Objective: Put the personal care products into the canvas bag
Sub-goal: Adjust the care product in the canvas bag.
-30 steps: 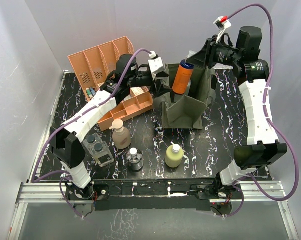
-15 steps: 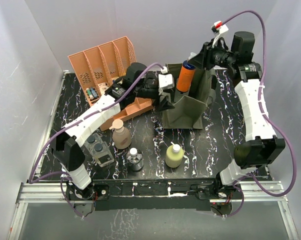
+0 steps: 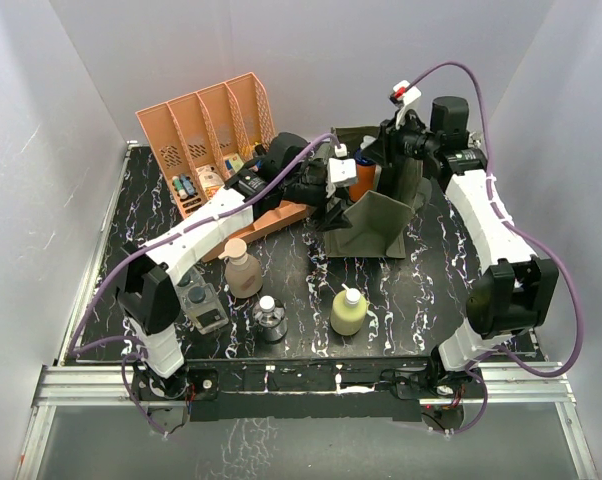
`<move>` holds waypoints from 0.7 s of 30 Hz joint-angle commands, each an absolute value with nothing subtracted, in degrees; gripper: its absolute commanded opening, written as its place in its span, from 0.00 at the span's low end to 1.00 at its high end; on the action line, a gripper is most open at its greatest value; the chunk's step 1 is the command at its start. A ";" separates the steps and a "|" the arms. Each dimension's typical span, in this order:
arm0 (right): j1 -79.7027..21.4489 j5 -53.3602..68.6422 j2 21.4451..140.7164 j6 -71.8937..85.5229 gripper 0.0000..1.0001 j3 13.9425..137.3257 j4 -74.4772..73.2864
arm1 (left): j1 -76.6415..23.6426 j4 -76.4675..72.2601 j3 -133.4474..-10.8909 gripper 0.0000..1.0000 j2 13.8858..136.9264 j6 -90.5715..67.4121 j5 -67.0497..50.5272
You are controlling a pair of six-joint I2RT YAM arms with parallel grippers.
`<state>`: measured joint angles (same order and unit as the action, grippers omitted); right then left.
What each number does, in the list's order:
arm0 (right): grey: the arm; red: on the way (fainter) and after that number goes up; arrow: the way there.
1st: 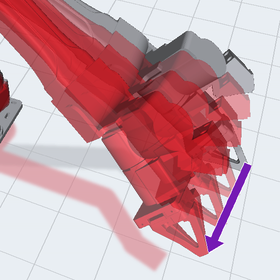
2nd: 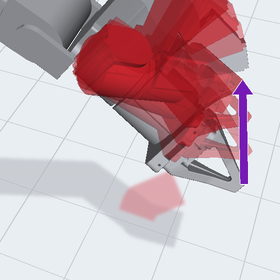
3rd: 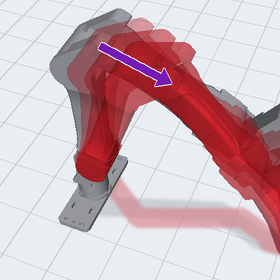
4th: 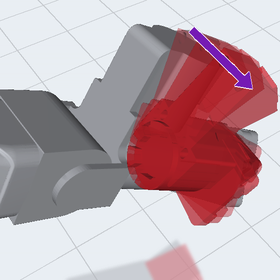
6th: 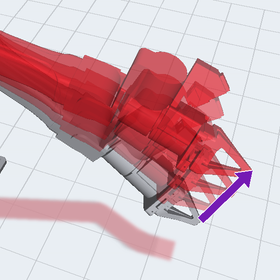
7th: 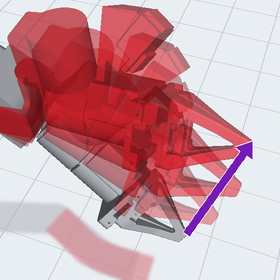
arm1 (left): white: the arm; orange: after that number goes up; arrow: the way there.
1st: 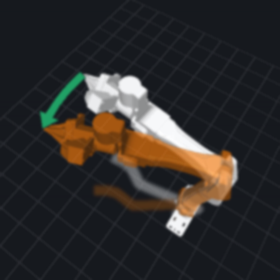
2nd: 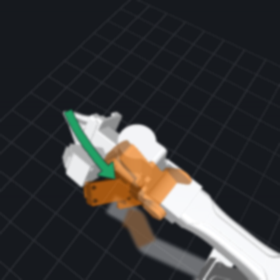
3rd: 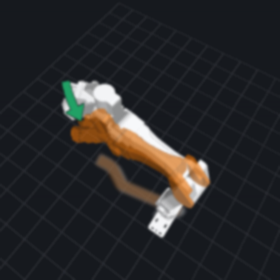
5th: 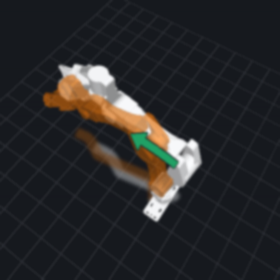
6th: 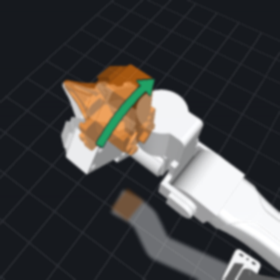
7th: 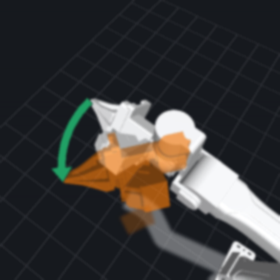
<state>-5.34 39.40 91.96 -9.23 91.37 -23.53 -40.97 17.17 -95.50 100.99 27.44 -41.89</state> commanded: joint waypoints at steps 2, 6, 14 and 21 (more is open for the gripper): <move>-6.39 39.56 87.02 -11.72 0.08 87.41 -9.59 | -41.61 18.98 -98.52 0.64 101.92 28.34 -43.16; -7.24 39.18 84.75 -12.50 0.08 80.39 -3.14 | -41.64 20.30 -97.84 0.49 101.54 29.38 -45.12; -8.76 38.92 84.52 -16.75 0.08 71.78 5.14 | -41.73 20.10 -97.35 0.23 101.16 29.11 -46.65; -9.03 38.44 86.74 -17.53 0.08 68.78 11.94 | -41.70 22.21 -97.55 0.07 101.26 31.20 -46.94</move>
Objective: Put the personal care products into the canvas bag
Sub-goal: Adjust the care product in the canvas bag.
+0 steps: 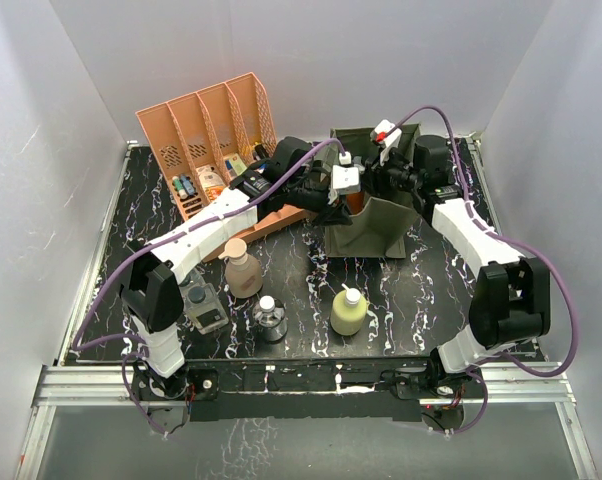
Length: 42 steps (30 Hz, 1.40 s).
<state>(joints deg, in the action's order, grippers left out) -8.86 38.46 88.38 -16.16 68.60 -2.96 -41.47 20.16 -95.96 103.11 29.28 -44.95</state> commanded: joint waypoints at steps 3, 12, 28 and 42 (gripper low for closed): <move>-9.07 37.85 87.66 -17.44 0.08 67.82 14.86 | -41.79 23.13 -97.56 0.04 101.21 31.72 -47.46; -9.48 38.45 92.02 -17.36 0.08 67.27 18.35 | -41.91 24.17 -97.60 0.02 101.05 32.43 -47.51; -9.49 37.16 92.67 -18.94 0.08 59.94 20.74 | -42.00 23.80 -97.85 0.01 101.34 32.74 -46.38; -9.49 43.98 92.15 -13.74 0.15 71.11 9.79 | -42.19 23.38 -98.00 0.01 101.83 33.40 -45.35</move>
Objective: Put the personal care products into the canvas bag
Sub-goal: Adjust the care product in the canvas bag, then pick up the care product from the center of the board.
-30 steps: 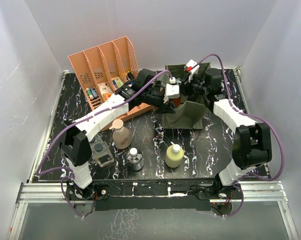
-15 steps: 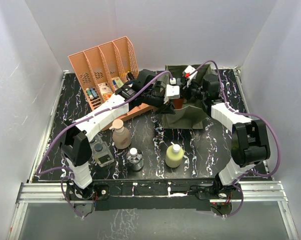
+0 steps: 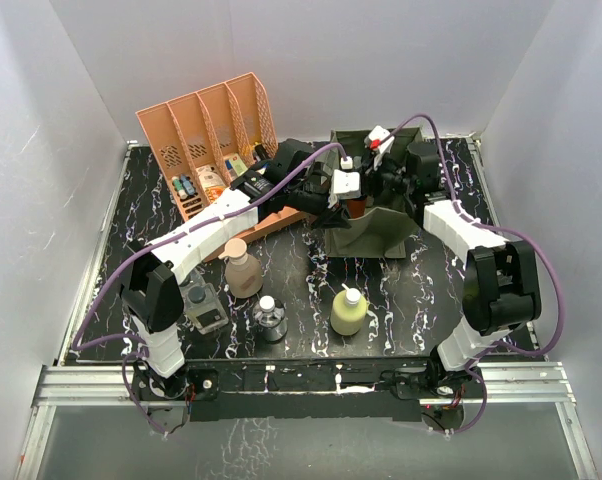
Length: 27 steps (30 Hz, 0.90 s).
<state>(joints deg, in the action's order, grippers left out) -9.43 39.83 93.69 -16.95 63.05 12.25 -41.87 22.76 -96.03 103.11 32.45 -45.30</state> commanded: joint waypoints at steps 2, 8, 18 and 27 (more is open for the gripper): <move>-9.48 44.95 91.77 -12.12 0.21 74.12 7.55 | -42.19 23.54 -98.19 0.01 101.81 33.32 -45.35; -9.49 42.10 86.35 -10.73 0.39 77.48 3.20 | -42.28 22.04 -98.02 0.06 100.89 31.65 -45.07; -9.32 35.85 77.34 -14.71 0.52 80.65 -10.70 | -42.28 20.87 -101.24 0.61 98.25 28.00 -41.67; -9.31 33.53 73.55 -14.32 0.68 82.48 -17.23 | -42.20 24.55 -97.26 0.97 85.17 29.87 -20.23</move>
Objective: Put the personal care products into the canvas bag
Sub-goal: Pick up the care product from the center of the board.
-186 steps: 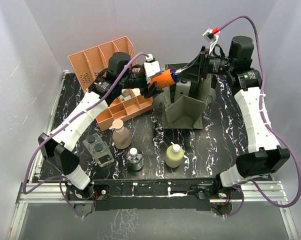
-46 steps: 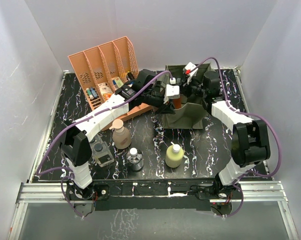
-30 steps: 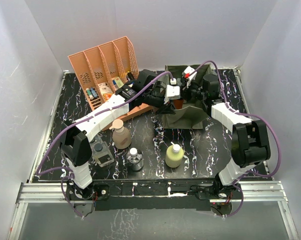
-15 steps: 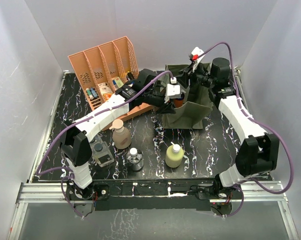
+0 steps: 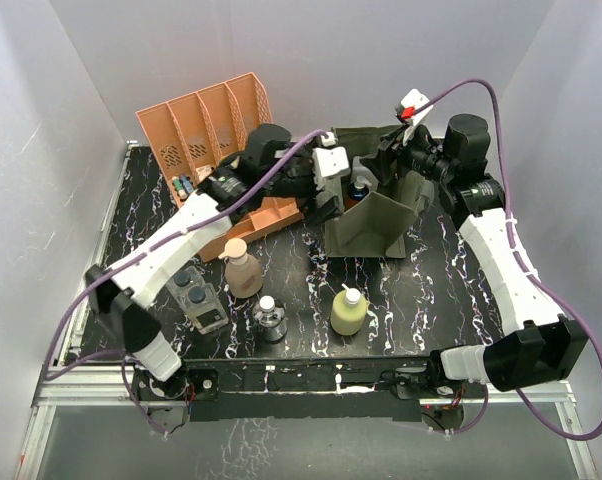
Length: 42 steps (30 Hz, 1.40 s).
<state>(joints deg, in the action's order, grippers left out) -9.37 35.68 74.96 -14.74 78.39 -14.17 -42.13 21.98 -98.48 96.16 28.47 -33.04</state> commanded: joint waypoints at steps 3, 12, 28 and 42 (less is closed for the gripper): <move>-9.32 32.87 74.43 -11.92 0.72 84.45 -19.90 | -41.72 33.25 -96.06 0.97 80.92 30.51 -8.62; -10.32 32.99 73.07 -9.52 0.77 80.86 -18.89 | -32.84 62.83 -95.45 0.97 76.41 27.86 -3.84; -11.55 32.34 72.73 -9.47 0.78 79.23 -19.61 | -30.39 68.10 -87.16 0.97 81.61 26.65 -11.42; -11.87 31.05 71.97 -9.62 0.78 78.71 -20.95 | -30.35 67.65 -86.69 0.66 86.08 27.61 -10.13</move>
